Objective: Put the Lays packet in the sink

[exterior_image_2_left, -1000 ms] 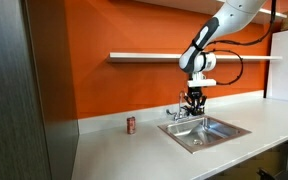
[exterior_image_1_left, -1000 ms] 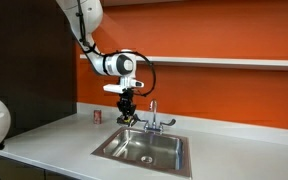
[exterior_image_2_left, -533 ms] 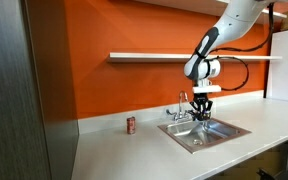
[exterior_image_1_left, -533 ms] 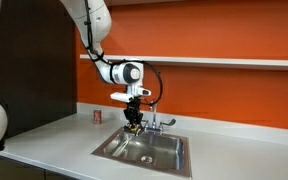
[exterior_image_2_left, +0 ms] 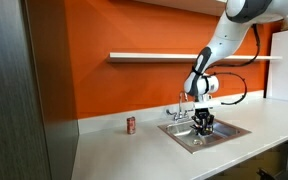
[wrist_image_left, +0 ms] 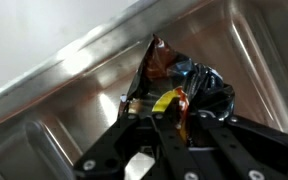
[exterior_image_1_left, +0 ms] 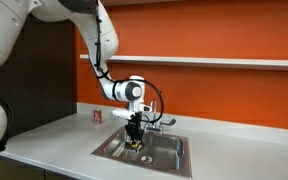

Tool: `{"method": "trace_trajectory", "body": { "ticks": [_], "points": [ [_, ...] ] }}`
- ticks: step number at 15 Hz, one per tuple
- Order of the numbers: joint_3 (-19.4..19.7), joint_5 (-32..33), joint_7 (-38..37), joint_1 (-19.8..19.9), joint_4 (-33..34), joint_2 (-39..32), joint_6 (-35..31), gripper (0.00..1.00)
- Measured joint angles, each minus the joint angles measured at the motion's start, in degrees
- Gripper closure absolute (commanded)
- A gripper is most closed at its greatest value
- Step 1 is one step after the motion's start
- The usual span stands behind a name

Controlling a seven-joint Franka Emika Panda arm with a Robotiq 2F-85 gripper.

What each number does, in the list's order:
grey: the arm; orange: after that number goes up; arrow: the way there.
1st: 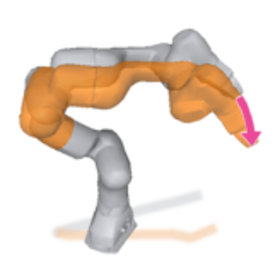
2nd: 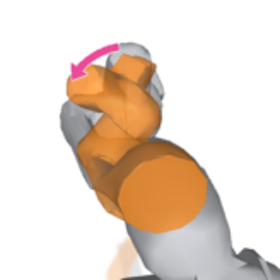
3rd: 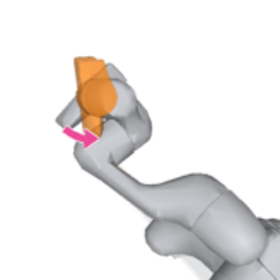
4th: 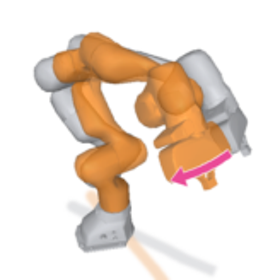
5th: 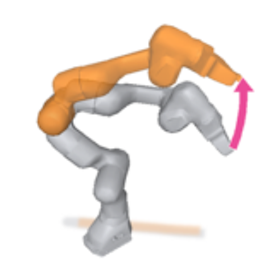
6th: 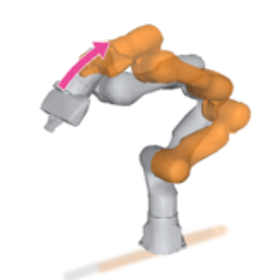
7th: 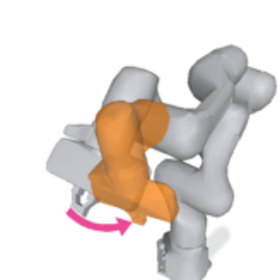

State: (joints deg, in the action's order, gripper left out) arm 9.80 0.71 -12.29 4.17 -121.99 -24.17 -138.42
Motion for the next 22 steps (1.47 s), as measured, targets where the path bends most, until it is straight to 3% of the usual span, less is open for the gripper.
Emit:
{"method": "trace_trajectory", "body": {
  "ticks": [6,14,15,16,22],
  "points": [
    [0.00,-0.49,0.00,0.00,3.34,-8.10,-3.00,0.98],
    [-0.01,-0.87,0.00,0.00,7.44,-13.80,-3.28,0.98],
    [-0.01,-0.88,0.00,0.00,7.75,-14.22,-3.28,0.67],
    [-0.01,-0.91,0.00,0.00,8.06,-14.62,-3.28,0.66],
    [-0.01,-1.05,0.00,0.01,9.09,-15.53,-3.28,0.21]
  ]
}}
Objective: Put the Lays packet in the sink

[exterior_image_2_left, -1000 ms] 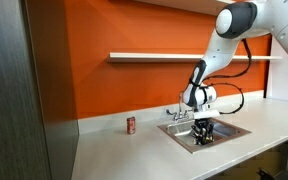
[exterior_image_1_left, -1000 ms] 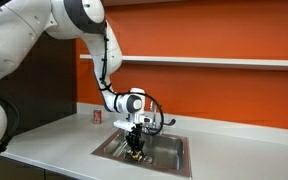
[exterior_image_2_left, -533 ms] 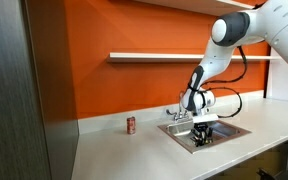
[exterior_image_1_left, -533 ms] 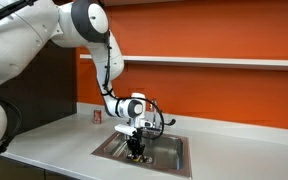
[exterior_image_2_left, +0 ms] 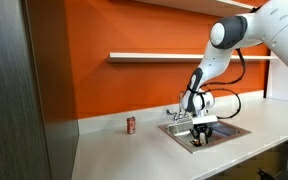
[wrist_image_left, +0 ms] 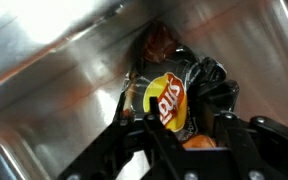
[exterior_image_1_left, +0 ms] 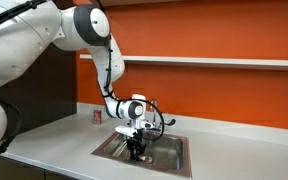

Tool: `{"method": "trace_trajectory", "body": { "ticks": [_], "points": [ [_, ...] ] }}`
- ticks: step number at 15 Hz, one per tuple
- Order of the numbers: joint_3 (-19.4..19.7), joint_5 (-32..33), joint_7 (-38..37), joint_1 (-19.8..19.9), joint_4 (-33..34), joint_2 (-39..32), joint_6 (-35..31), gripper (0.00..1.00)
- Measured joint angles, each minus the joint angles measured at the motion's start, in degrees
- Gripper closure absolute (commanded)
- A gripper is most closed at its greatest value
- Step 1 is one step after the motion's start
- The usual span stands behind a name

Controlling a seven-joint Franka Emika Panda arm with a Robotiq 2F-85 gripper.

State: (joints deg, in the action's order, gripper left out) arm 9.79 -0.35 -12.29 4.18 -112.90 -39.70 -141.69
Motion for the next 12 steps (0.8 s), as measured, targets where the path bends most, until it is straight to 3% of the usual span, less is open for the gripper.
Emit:
{"method": "trace_trajectory", "body": {
  "ticks": [3,6,12],
  "points": [
    [0.00,0.00,0.00,-0.03,0.20,0.98,0.01,0.01],
    [-0.25,0.00,0.59,-0.07,0.07,3.33,0.95,0.00],
    [-2.84,0.04,13.14,0.85,-2.14,10.41,6.07,0.00]
  ]
}}
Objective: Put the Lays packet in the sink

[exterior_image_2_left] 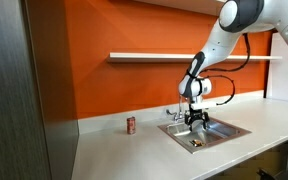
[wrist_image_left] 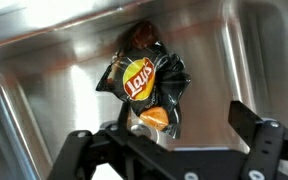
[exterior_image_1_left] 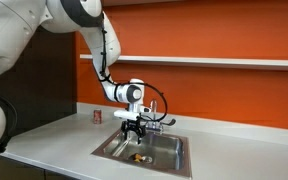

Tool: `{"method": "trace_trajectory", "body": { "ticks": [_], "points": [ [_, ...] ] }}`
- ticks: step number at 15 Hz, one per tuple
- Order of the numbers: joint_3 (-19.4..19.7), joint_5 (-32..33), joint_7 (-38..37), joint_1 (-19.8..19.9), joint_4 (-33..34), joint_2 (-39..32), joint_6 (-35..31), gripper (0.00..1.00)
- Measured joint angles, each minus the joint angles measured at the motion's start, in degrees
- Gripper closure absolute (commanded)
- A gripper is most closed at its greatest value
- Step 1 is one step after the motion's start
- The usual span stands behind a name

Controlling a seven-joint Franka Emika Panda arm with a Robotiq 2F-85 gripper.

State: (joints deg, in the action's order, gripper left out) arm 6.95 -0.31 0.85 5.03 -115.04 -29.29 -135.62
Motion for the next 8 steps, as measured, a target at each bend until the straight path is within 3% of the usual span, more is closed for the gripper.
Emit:
{"method": "trace_trajectory", "body": {
  "ticks": [8],
  "points": [
    [-0.32,0.17,2.74,0.00,-12.21,13.03,2.41,0.00]
  ]
}}
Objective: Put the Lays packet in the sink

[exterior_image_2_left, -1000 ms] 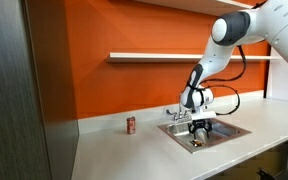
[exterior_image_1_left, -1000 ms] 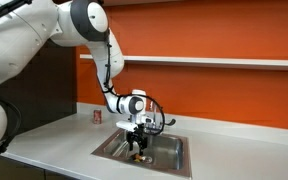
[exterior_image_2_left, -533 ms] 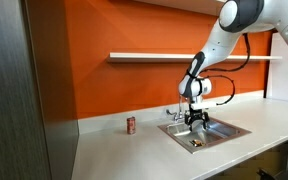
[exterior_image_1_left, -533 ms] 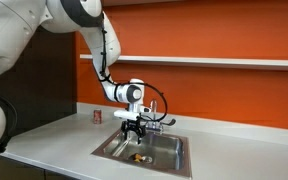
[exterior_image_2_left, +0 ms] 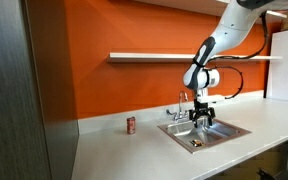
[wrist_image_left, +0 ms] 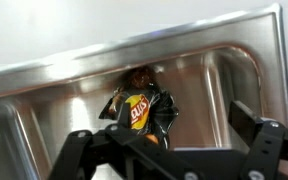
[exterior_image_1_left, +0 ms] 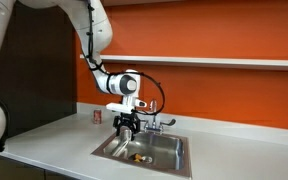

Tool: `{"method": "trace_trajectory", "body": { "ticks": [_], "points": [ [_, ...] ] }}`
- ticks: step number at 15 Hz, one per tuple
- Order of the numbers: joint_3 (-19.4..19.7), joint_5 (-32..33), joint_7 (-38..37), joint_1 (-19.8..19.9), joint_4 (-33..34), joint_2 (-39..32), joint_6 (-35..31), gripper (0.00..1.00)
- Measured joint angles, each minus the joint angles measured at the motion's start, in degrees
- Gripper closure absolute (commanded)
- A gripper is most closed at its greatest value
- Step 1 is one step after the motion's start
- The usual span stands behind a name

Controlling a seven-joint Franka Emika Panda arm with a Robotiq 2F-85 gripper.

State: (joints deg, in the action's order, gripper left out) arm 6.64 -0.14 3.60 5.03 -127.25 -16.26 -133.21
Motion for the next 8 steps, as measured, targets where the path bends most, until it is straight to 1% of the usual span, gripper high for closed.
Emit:
{"method": "trace_trajectory", "body": {
  "ticks": [4,8],
  "points": [
    [-0.02,0.49,0.00,-0.29,-8.43,9.14,2.60,0.00],
    [-0.32,1.45,0.00,-0.81,-15.17,16.93,6.26,0.00]
  ]
}}
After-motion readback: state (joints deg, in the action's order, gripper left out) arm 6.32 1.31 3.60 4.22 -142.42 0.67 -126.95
